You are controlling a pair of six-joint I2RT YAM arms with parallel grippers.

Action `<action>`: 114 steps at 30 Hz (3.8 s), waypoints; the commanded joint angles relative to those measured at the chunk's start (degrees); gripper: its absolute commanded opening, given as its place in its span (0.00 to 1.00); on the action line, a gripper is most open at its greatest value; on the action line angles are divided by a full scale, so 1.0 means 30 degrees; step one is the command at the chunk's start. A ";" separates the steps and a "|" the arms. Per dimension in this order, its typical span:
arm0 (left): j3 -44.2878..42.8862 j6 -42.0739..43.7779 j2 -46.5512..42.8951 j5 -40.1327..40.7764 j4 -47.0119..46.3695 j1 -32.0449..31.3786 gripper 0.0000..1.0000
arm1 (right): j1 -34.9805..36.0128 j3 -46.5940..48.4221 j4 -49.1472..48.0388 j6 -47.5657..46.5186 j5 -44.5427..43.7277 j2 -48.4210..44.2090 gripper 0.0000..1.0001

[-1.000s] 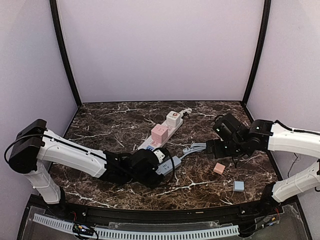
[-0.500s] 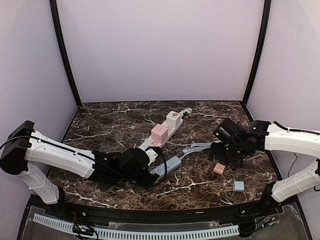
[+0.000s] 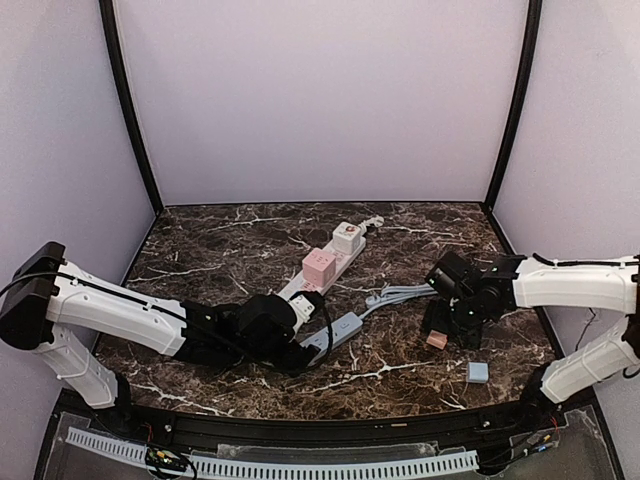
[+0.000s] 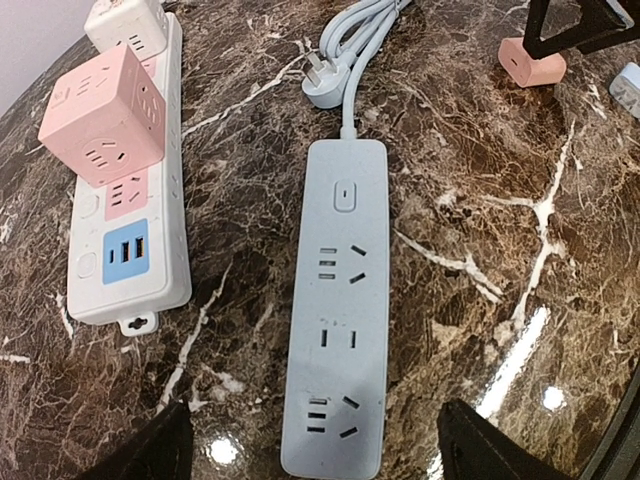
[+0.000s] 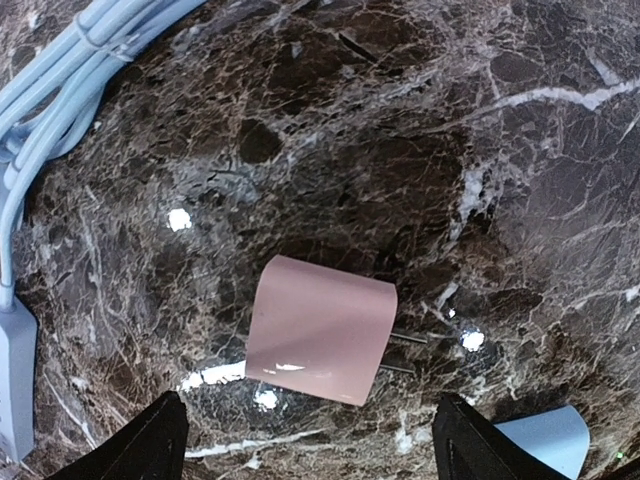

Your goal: Insert the plug

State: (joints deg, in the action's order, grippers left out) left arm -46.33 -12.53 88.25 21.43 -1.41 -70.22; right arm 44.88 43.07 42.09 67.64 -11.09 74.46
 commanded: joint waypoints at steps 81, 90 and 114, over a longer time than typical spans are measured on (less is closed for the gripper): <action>0.0114 0.9894 0.0499 -0.2715 -0.8598 -0.1078 0.81 | 0.4167 -0.0303 -1.1320 -0.8737 0.7554 -0.0782 0.03; -0.1780 0.9679 0.2354 -0.1621 -0.8226 -0.1320 0.77 | 0.4285 -0.0725 -1.1890 -0.7569 0.6800 -0.1180 0.03; -0.4203 1.0597 0.4010 -0.1701 -0.5906 -0.1323 0.53 | 0.4516 -0.0501 -1.1233 -0.7425 0.6261 -0.1361 0.03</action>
State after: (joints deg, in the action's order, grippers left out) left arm -57.43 18.15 99.61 16.56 -21.21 -73.84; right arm 57.45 41.32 9.02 45.10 8.71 70.76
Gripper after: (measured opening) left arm 0.559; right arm 0.388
